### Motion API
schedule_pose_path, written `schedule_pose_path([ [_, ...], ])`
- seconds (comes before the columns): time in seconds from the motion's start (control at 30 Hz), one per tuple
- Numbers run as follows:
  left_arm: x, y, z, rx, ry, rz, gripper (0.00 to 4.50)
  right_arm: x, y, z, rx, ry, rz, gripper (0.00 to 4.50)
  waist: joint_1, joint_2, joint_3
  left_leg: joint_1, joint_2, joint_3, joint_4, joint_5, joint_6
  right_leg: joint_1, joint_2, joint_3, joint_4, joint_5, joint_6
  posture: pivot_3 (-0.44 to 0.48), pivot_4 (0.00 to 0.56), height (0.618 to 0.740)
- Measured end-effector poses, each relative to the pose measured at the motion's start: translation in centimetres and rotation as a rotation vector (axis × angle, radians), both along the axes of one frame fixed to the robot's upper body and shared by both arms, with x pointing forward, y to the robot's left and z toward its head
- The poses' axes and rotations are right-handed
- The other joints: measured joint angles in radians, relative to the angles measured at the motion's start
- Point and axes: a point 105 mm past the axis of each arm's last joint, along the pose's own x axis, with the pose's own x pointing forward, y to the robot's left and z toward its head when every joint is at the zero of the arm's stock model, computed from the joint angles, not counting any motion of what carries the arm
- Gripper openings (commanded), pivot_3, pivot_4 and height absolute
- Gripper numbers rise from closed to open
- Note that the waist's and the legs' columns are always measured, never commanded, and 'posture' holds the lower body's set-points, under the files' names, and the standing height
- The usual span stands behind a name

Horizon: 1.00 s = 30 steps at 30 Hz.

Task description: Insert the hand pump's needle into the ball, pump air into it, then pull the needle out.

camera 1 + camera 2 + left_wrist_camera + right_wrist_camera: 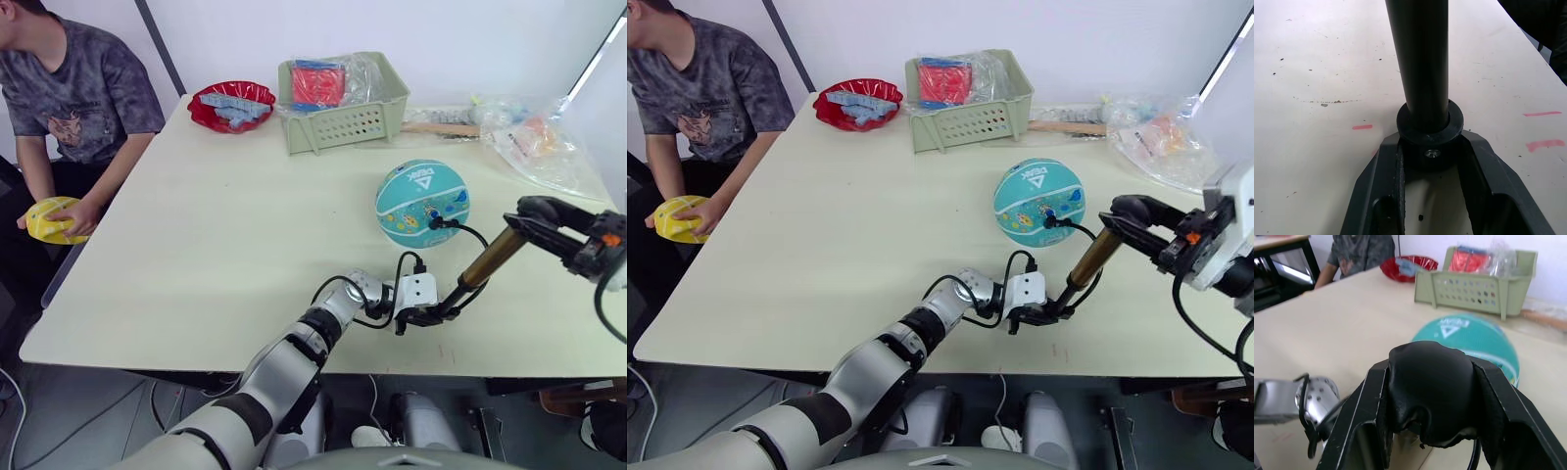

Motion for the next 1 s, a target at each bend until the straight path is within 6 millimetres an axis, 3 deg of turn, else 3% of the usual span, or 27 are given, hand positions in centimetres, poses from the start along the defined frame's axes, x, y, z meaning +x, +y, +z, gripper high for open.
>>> schedule_pose_path([
  [0.23,0.0,0.0,0.0,0.0,0.001,0.001,1.1,-0.1,-0.2,2.5,0.015,-0.036,0.009,1.62,0.0,0.0,0.0,0.0,0.0,0.0,0.0,0.0,0.0,0.0,0.0,0.0,0.0,0.0,0.0,0.0,0.15,0.738],
  [0.33,0.0,0.0,0.0,0.0,0.001,0.0,1.1,-0.1,-0.1,2.5,0.018,-0.037,0.002,1.62,0.0,0.0,0.0,0.0,0.0,0.0,0.0,0.0,0.0,0.0,-0.001,0.0,0.0,0.0,0.0,0.0,0.15,0.738],
  [0.57,0.0,0.2,-0.2,0.002,0.002,0.008,1.1,0.0,0.1,0.0,0.083,-0.028,-0.035,1.62,-0.001,-0.003,-0.003,0.001,0.001,0.0,0.0,0.0,0.0,0.001,-0.001,0.0,0.001,0.0,0.0,0.0,0.15,0.738],
  [1.0,0.0,0.4,-0.4,0.01,0.004,0.01,1.1,0.6,1.5,-7.1,0.079,0.044,-0.03,1.62,-0.002,-0.01,-0.009,0.003,0.002,-0.001,-0.001,0.0,0.0,0.0,0.001,0.0,0.001,0.0,0.0,0.0,0.15,0.738],
])
